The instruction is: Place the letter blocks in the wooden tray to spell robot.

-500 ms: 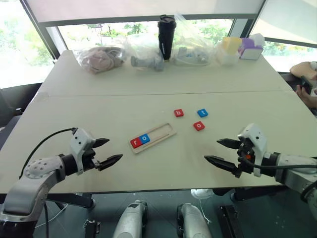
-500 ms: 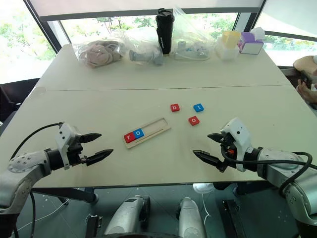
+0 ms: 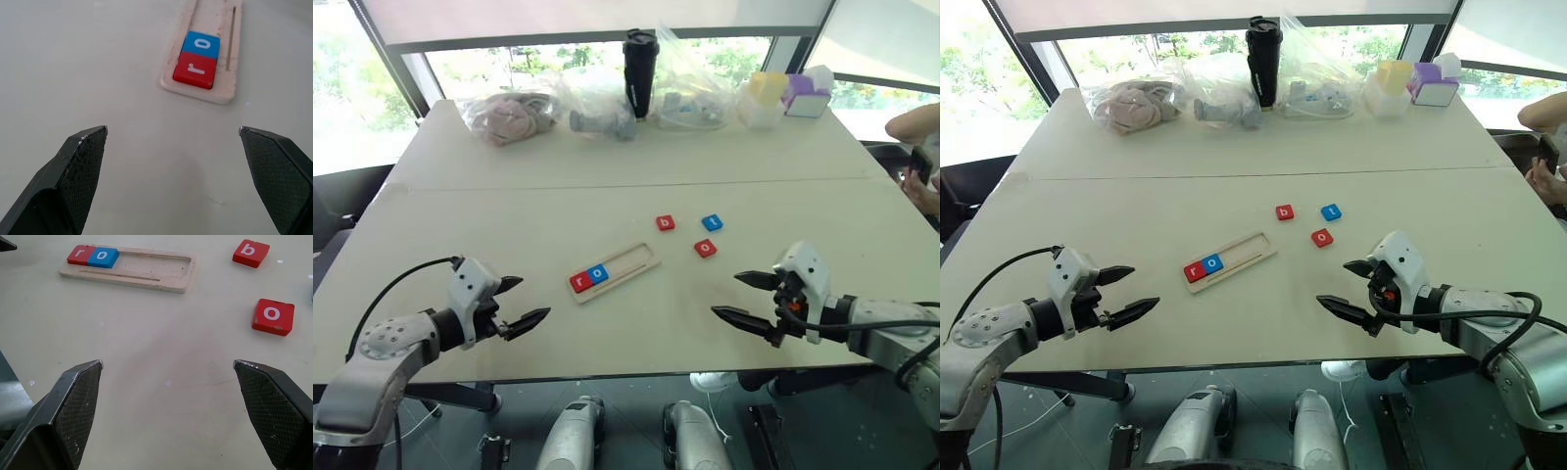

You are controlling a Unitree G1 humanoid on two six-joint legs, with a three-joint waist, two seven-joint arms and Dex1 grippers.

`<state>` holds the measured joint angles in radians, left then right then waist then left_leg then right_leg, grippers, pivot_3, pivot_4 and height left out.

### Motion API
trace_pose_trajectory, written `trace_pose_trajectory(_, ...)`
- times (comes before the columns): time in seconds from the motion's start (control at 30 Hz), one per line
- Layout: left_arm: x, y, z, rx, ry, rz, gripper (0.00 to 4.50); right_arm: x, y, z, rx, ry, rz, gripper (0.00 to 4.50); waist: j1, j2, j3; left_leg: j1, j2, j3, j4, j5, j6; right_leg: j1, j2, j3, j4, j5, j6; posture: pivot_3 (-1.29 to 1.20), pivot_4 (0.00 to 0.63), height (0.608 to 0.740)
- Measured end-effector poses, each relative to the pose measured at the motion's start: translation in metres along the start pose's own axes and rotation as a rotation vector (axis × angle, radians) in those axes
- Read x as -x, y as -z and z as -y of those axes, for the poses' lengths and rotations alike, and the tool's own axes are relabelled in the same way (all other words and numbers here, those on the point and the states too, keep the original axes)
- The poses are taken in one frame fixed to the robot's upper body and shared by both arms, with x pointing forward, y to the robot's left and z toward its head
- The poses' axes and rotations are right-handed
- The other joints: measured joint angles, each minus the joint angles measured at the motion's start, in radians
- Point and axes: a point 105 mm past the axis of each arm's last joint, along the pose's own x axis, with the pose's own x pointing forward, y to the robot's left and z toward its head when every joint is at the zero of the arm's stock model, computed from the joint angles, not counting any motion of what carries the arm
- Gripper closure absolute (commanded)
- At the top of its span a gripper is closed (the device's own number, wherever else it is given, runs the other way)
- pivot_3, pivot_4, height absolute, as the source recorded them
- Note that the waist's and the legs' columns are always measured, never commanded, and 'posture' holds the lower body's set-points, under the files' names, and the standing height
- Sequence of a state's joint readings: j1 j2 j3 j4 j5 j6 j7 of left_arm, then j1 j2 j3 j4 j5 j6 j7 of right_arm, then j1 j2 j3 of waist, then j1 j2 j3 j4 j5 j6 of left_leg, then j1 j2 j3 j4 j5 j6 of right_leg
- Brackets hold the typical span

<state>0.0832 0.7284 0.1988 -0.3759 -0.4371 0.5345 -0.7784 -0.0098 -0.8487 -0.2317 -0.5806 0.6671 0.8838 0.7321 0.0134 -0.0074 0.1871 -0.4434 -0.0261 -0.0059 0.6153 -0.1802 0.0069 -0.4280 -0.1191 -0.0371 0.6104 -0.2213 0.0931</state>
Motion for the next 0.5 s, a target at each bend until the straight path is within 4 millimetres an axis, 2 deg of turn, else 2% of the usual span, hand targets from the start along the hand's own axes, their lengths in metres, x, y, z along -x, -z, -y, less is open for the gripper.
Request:
trace_pose_trajectory(0.27, 0.003, -0.009, -0.002, 0.009, 0.037, 0.007, 0.0, -0.002, 0.002, 0.0, 0.014, -0.005, -0.009, 0.07, 0.0, 0.0, 0.0, 0.0, 0.0, 0.0, 0.0, 0.0, 0.0, 0.0, 0.0, 0.0, 0.0, 0.0, 0.0, 0.0, 0.15, 0.74)
trace_pose_trajectory(0.4, 0.006, -0.029, -0.011, -0.045, 0.066, 0.002, 0.0, 0.0, 0.001, 0.003, 0.023, -0.011, -0.027, 0.07, 0.001, 0.0, 0.0, 0.0, 0.0, 0.001, 0.0, 0.0, 0.0, 0.0, 0.0, 0.0, 0.0, 0.0, 0.0, 0.0, 0.15, 0.74)
trace_pose_trajectory(0.5, 0.001, -0.045, -0.01, -0.096, 0.104, 0.016, 0.0, 0.0, -0.005, -0.005, 0.04, -0.072, -0.028, 0.07, 0.0, 0.0, 0.0, 0.0, 0.0, 0.001, 0.0, 0.0, 0.0, 0.0, 0.0, 0.0, 0.0, 0.0, 0.0, 0.0, 0.15, 0.74)
